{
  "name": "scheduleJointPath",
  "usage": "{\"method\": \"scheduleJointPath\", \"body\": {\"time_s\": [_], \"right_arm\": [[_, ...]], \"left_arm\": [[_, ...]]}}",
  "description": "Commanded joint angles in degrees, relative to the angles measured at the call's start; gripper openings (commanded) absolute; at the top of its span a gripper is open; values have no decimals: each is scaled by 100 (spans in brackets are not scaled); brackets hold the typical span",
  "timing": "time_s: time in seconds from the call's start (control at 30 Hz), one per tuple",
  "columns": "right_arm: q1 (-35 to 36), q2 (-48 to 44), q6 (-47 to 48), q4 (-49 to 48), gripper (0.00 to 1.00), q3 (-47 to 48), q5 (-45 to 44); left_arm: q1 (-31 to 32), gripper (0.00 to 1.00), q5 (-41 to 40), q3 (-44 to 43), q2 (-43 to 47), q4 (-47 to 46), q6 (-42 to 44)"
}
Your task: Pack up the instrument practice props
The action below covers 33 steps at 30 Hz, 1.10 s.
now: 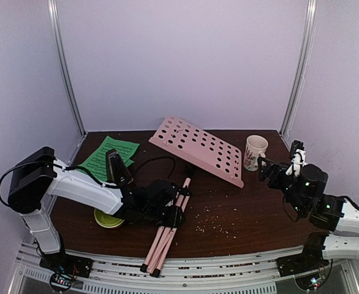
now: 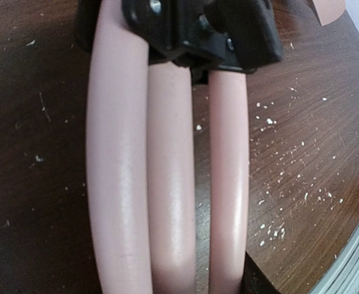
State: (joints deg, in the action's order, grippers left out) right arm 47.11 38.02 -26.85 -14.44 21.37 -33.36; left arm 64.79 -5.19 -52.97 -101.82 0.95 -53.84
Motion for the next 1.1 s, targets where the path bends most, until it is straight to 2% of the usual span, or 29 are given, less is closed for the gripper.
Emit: {"method": "scheduleJointPath", "body": {"time_s": [0.0,0.3,0.57,0.67,0.77,1.07], "right_arm": [[-19,-59,66,137,100,-70,-158],[-31,-36,25,58,100,-128,-162],[-31,-23,-28,33,100,-149,-183],[-31,-31,-52,22,100,-150,-188],[-33,-44,-63,23,100,-150,-181],[-31,-37,-60,123,100,-115,-152]], "left_arm": [[-106,3,-648,-604,184,-1464,866],[-151,22,-1362,-1164,-261,-99,1488],[-151,44,-1826,-1265,-452,314,1649],[-151,46,-1878,-1251,-476,334,1702],[-151,54,-1879,-1266,-497,351,1753],[-151,58,-1929,-1154,-462,282,1803]]}}
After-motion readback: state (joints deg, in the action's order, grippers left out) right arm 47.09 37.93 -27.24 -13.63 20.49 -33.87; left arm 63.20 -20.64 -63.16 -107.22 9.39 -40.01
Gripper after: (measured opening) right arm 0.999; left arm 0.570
